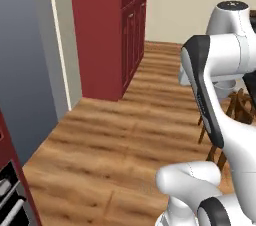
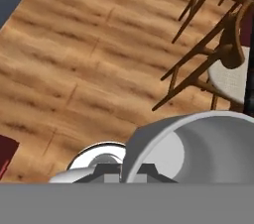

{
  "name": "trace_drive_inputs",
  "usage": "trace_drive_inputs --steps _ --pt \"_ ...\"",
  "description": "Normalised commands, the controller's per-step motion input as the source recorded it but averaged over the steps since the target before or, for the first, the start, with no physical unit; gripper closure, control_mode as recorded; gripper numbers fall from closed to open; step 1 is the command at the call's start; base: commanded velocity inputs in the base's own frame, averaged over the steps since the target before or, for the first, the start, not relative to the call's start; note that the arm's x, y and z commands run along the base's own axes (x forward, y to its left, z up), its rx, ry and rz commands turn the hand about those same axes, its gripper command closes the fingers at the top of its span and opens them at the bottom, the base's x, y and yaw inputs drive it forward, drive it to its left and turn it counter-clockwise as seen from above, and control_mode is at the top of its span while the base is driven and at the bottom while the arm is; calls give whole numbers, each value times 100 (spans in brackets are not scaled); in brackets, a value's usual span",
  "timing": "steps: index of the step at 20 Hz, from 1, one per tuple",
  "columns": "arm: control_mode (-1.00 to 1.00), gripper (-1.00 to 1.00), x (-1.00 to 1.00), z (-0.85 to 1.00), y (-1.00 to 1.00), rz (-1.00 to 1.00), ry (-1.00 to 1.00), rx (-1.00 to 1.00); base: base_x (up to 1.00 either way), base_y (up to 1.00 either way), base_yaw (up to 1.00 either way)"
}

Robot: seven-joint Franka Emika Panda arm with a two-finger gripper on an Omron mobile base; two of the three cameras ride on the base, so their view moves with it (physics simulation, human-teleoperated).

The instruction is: There is a bowl on the dining counter. Grab a lemon wedge from the fridge and place it in the bowl. Then get the liquor bottle and glass cup from the cabinet and place them next to the bowl.

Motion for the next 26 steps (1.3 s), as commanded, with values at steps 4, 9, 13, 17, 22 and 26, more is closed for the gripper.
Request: trace_drive_inputs --steps 4,9,13,17,22,26 --pt "100 100 0 0 0 0 0 0 100 33 -46" --pt "100 100 0 0 0 0 0 0 100 40 -44" --pt "100 100 0 0 0 0 0 0 100 33 -48" --pt "100 100 0 0 0 0 0 0 100 29 -50" --pt "100 100 0 0 0 0 0 0 99 27 -54" --pt "100 100 0 0 0 0 0 0 92 27 -57"
